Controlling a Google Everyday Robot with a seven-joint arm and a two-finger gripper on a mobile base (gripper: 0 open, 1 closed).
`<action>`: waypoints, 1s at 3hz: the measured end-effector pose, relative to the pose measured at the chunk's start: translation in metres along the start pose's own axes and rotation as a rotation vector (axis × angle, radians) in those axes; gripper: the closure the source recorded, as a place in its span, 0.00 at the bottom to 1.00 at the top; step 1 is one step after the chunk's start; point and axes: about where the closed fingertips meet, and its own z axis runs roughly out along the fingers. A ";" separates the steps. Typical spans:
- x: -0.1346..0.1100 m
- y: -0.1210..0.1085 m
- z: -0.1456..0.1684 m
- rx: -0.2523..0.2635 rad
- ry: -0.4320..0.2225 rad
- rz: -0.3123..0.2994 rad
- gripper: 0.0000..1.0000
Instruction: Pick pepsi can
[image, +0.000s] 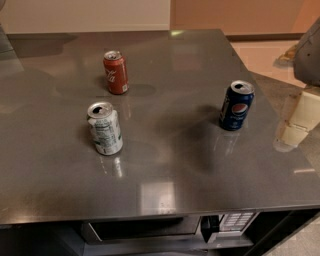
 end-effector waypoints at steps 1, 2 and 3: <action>-0.002 -0.009 0.002 0.010 -0.005 0.013 0.00; -0.007 -0.030 0.012 0.023 -0.035 0.043 0.00; -0.010 -0.053 0.028 0.017 -0.081 0.087 0.00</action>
Offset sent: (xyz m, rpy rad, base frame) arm 0.0654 -0.0019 -0.0115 0.0863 -0.0324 -0.0716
